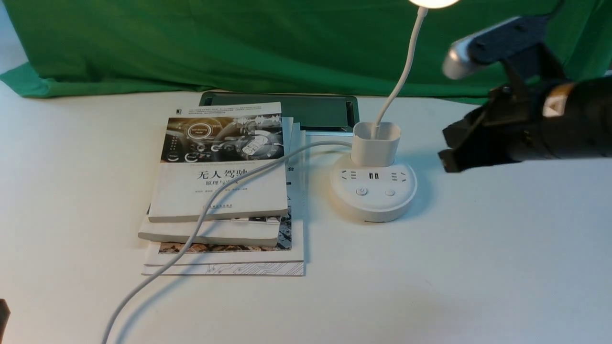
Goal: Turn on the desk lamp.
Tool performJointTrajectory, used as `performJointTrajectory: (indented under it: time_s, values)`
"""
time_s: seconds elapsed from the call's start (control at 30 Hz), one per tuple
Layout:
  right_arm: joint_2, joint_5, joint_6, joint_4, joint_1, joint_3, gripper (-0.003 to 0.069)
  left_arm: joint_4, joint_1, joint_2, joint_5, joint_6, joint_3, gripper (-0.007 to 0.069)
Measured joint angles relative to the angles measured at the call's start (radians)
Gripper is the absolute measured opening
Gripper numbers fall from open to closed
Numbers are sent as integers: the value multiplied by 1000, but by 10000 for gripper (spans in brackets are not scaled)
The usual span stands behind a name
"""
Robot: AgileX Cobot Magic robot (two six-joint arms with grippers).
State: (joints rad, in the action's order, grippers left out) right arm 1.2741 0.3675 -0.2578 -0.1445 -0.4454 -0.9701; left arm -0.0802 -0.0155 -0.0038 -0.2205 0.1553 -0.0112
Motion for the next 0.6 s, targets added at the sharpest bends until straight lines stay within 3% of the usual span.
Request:
performJointTrajectory:
  time_s: [0.17, 0.3, 0.6]
  values:
    - [-343, -131, 19, 0, -23, 209, 38, 0, 0, 0, 0, 0, 0, 21]
    - [-533, -142, 66, 0, -23, 329, 42, 0, 0, 0, 0, 0, 0, 21]
    - [-805, -177, 83, 6, -23, 521, 74, 0, 0, 0, 0, 0, 0, 21]
